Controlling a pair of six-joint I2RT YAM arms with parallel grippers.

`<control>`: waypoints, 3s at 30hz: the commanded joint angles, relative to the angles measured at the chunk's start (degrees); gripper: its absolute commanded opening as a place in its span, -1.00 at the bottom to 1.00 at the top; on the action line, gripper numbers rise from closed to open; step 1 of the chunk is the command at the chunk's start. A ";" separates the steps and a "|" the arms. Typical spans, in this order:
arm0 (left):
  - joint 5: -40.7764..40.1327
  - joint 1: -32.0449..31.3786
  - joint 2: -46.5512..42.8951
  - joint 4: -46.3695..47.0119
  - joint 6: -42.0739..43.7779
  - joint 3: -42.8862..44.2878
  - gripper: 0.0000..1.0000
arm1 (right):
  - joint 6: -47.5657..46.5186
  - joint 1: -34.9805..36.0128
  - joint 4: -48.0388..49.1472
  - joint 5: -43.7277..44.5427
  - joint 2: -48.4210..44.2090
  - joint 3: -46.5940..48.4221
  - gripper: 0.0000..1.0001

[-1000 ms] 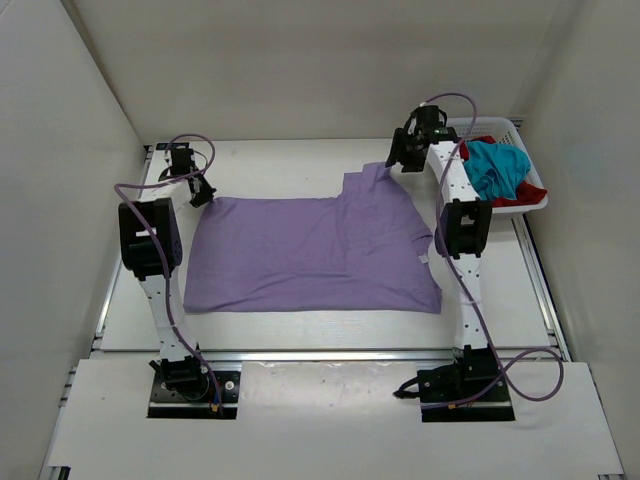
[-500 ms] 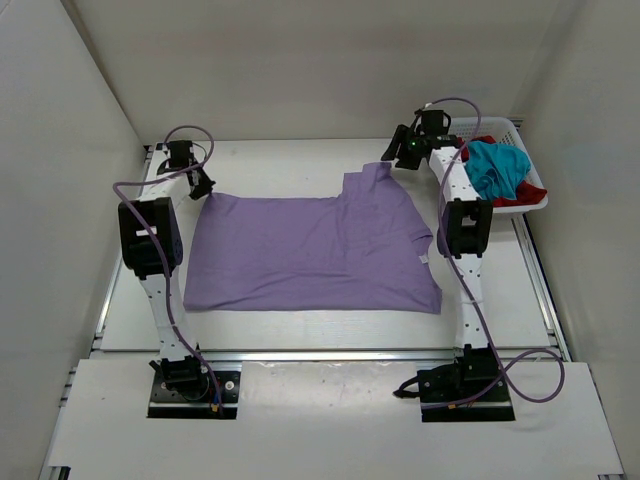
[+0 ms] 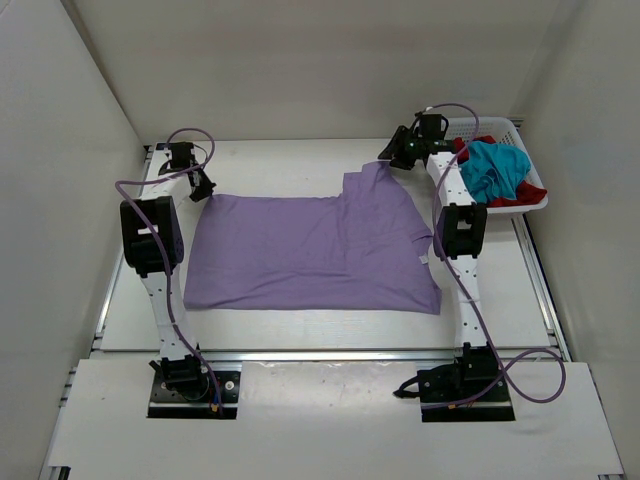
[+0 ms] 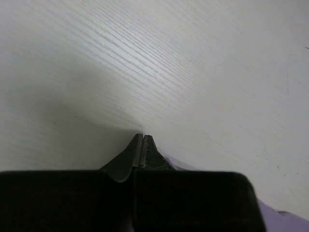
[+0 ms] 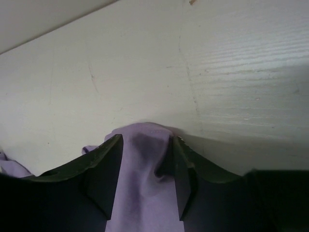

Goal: Fold and stack the t-shirts
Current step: Grap the side of the flattened tshirt furthest away from the robot with both arms, then fold the other side of the tshirt into a rectangle

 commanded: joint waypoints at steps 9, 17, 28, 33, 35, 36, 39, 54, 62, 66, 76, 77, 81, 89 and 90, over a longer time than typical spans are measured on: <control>0.00 -0.18 -1.20 0.68 0.43 0.91 -1.00 | -0.38 0.20 1.71 5.15 -0.20 2.46 -0.46; -0.26 -0.44 -1.64 0.41 0.79 0.48 -1.00 | -0.46 1.26 1.98 6.64 -0.29 2.81 -0.98; 1.84 1.05 -8.31 4.10 -0.70 -8.03 -1.00 | -11.09 0.38 -14.25 -6.33 -14.60 2.89 -0.99; 1.67 0.17 -10.95 2.97 0.61 -9.63 -1.00 | -14.43 0.64 -18.76 -5.59 -20.12 -0.77 -1.00; 2.54 0.52 -12.79 4.54 -0.35 -12.69 -1.00 | -16.02 0.91 -19.46 -3.72 -25.13 -4.30 -1.00; 3.42 0.87 -14.11 5.24 -1.05 -13.32 -1.00 | -16.89 1.43 -19.82 -2.68 -26.03 -7.44 -1.00; 4.74 0.61 -16.40 6.13 -1.67 -15.34 -1.00 | -19.98 3.36 -14.39 2.42 -37.09 -29.75 -0.99; 8.35 4.48 -24.66 7.80 -4.66 -24.22 -1.00 | -12.16 4.77 11.64 7.87 -69.88 -81.36 -1.00; 8.96 5.71 -29.93 7.80 -4.84 -28.96 -1.00 | -8.47 5.47 17.27 9.20 -85.52 -98.78 -1.00; 9.14 6.76 -32.48 8.24 -5.01 -31.33 -1.00 | -7.68 6.09 17.36 10.69 -91.23 -103.54 -1.00; 10.20 9.57 -37.85 9.21 -5.02 -37.75 -1.00 | -7.33 4.43 14.81 10.78 -107.67 -117.95 -1.00; 9.67 9.58 -37.94 9.38 -4.93 -37.93 -1.00 | -7.32 4.25 14.64 10.17 -108.12 -119.87 -1.00; 10.63 10.10 -37.41 9.03 -5.01 -38.55 -1.00 | -6.88 2.14 13.06 9.37 -114.17 -125.24 -1.00; 9.85 10.28 -35.92 7.71 -4.14 -39.77 -1.00 | -5.66 0.20 8.22 8.50 -121.75 -129.11 -1.00; 9.58 10.02 -35.57 7.54 -4.22 -39.69 -1.00 | -4.43 0.38 8.04 7.28 -121.84 -129.90 -1.00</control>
